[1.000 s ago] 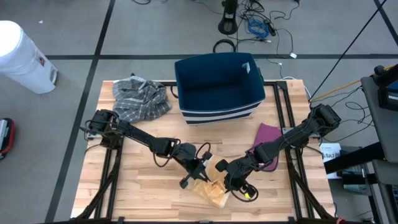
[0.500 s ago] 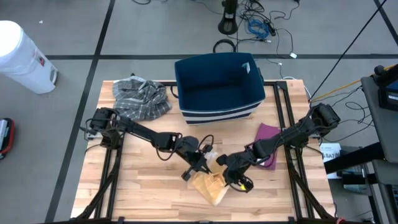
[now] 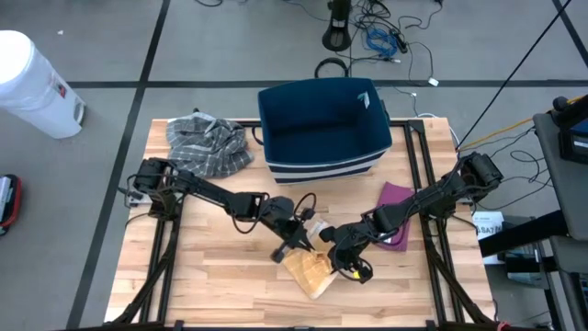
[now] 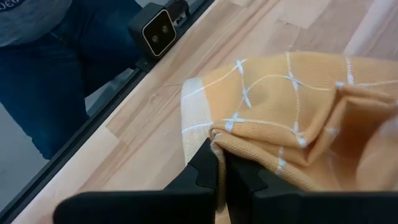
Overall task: Fold towel
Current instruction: Fold the yellow towel
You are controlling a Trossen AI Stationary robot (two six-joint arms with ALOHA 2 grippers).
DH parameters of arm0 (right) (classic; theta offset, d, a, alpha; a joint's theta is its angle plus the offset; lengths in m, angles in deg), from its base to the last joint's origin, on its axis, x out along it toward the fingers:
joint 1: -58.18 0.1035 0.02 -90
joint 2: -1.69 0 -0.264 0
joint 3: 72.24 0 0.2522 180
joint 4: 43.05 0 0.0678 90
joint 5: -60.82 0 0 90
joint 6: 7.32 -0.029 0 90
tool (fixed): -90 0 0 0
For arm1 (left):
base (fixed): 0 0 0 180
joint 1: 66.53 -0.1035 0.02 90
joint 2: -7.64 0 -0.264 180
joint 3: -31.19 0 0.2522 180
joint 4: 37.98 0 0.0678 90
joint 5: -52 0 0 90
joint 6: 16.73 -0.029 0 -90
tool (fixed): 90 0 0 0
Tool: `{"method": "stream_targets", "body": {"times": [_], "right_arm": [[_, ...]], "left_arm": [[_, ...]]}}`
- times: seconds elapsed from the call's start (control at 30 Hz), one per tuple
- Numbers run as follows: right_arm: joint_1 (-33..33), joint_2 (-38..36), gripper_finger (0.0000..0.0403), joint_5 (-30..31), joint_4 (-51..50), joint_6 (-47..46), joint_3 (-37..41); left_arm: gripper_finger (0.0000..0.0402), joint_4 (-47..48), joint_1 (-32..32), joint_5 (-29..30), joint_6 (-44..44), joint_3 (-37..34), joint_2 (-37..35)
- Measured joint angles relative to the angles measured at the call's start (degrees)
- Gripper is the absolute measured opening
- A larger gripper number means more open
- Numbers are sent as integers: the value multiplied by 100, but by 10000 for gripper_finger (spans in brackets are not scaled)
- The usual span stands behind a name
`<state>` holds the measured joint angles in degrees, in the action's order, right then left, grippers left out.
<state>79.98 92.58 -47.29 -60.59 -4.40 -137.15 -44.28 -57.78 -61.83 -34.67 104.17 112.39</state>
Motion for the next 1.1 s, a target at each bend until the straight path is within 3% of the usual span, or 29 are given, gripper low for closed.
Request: {"method": "stream_targets", "body": {"times": [0.17,0.43,0.57,0.7,0.93,1.1], "right_arm": [[1,-2,24,70,-32,-284,0],[25,-200,165,425,-740,-1198,0],[227,-373,209,838,-1103,-1586,0],[534,-672,215,1307,-1425,-2000,0],[1390,-788,208,2695,-1330,-2780,0],[2040,-532,208,3537,-102,-3465,368]], "left_arm": [[0,12,0,105,93,0,0],[0,-12,26,50,95,0,0],[0,-32,26,39,90,0,0],[0,-58,60,-19,55,0,0],[0,-201,116,-114,35,0,0],[0,-374,142,-119,8,0,0]]}}
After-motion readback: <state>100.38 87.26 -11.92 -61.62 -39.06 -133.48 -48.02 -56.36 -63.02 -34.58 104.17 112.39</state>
